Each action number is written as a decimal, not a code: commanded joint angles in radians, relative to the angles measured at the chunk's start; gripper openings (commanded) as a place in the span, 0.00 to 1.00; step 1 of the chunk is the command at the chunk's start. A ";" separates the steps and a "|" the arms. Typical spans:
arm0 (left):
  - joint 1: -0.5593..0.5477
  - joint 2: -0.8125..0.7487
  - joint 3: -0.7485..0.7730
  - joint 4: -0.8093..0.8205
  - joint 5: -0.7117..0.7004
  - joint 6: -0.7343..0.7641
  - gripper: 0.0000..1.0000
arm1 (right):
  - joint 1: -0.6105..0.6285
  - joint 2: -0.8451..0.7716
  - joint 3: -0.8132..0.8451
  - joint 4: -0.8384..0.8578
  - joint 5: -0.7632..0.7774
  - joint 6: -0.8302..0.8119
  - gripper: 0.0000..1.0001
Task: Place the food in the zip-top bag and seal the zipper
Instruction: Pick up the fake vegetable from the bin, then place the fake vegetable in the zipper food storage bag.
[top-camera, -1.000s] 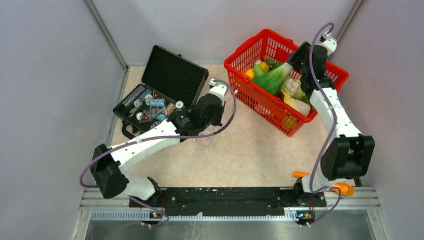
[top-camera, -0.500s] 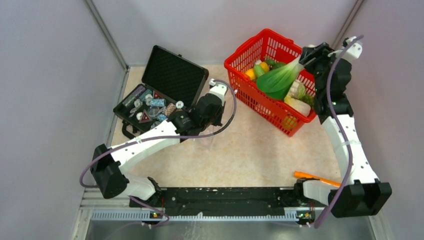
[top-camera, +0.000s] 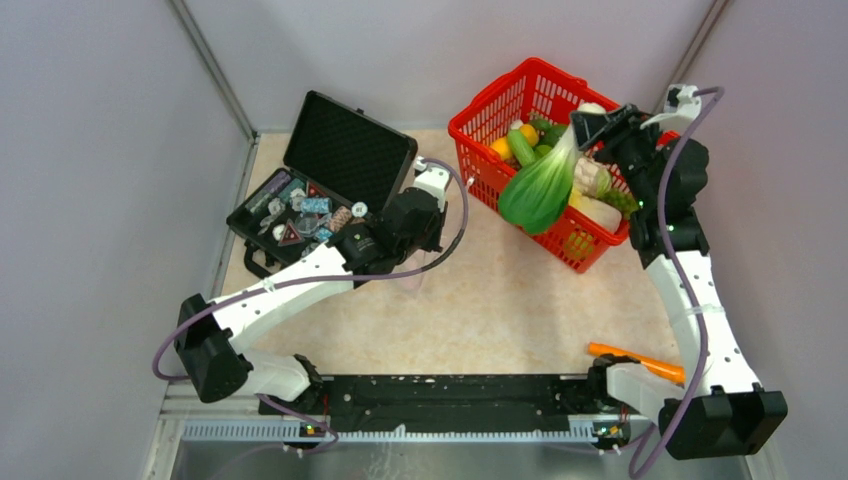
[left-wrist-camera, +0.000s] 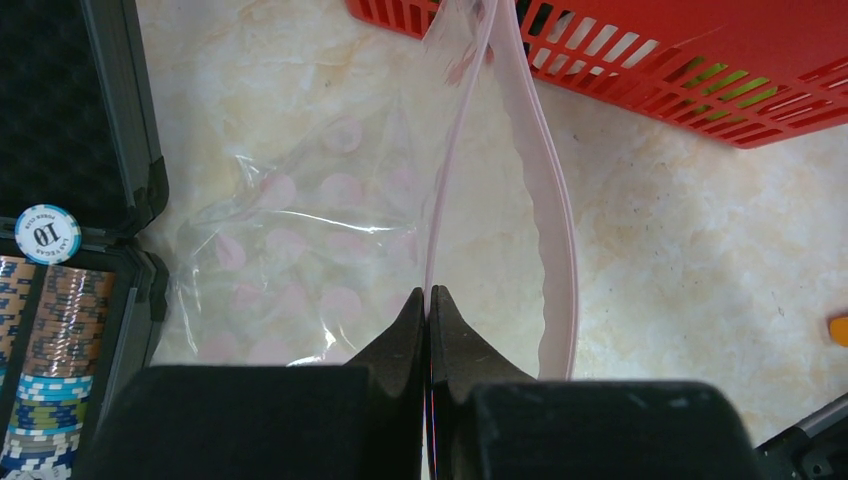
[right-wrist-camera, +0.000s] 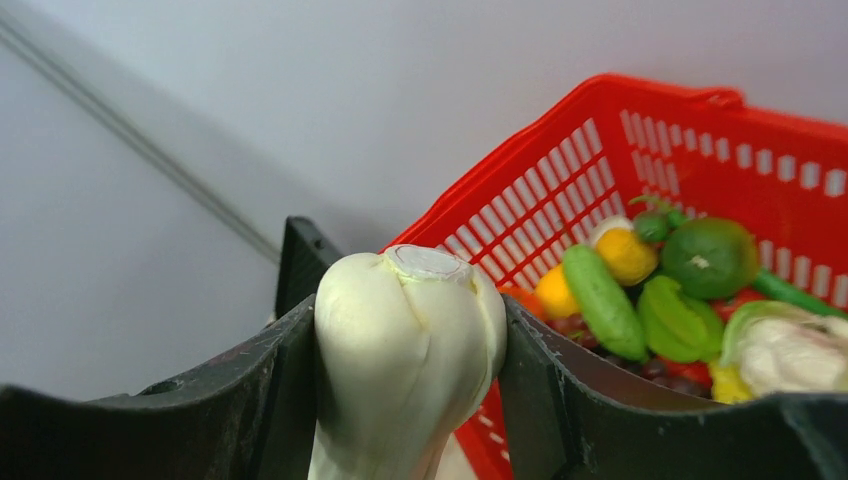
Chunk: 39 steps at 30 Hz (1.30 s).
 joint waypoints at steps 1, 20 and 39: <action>0.005 -0.032 -0.021 0.070 0.043 0.011 0.00 | 0.000 -0.024 -0.070 0.185 -0.211 0.132 0.00; 0.004 -0.063 -0.058 0.133 0.128 0.074 0.00 | 0.281 0.187 0.040 -0.235 -0.704 -0.254 0.00; 0.000 -0.068 -0.087 0.162 0.101 0.071 0.00 | 0.396 0.297 -0.059 -0.149 -0.622 -0.160 0.00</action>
